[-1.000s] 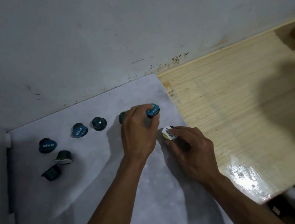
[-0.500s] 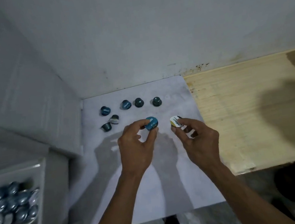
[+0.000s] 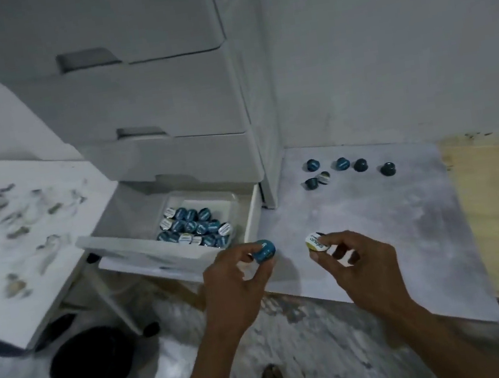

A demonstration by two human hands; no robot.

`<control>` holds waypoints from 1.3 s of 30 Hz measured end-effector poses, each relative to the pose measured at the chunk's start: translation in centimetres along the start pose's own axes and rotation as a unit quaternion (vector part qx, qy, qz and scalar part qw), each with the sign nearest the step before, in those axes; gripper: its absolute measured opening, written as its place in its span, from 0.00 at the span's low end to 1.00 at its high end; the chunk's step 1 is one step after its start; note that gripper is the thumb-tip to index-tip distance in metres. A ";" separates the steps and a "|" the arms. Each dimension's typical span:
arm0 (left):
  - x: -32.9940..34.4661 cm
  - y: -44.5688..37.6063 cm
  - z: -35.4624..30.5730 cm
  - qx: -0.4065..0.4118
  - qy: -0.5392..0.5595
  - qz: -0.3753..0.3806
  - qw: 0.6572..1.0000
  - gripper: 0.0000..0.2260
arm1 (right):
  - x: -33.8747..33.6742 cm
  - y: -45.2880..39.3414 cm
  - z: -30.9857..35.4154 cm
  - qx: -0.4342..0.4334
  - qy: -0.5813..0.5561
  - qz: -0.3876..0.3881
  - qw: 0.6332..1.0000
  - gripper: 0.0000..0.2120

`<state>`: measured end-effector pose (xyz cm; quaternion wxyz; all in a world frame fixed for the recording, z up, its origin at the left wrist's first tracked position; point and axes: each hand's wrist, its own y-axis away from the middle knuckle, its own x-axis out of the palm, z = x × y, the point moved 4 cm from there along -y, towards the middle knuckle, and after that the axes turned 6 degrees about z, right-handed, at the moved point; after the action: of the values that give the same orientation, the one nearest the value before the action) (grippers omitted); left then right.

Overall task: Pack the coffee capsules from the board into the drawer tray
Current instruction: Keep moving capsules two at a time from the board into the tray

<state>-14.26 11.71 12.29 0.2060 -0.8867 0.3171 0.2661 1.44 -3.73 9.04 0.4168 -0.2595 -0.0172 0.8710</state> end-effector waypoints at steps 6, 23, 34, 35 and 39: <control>-8.8 -4.7 7.2 -0.041 -0.028 -0.023 0.999 0.11 | 9.4 -5.1 5.5 -0.032 -0.015 0.041 0.999 0.09; -5.6 -24.2 20.2 0.019 -0.065 0.247 0.967 0.10 | 24.8 -17.2 0.5 0.190 0.186 0.063 0.962 0.08; 1.7 -26.5 23.9 -0.007 -0.138 0.340 0.930 0.14 | 27.4 -19.5 -3.1 0.182 0.255 0.106 0.944 0.06; 1.8 -26.6 23.8 -0.008 -0.142 0.344 0.928 0.13 | 27.6 -19.6 -3.3 0.180 0.266 0.116 0.940 0.07; 1.8 -26.9 23.6 -0.008 -0.160 0.345 0.925 0.11 | 27.8 -20.0 -3.3 0.160 0.300 0.140 0.930 0.09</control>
<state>-3.07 42.73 -1.72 0.1425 -0.6698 0.5638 0.4617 2.89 29.15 -1.09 0.3126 -0.4383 0.2850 0.7931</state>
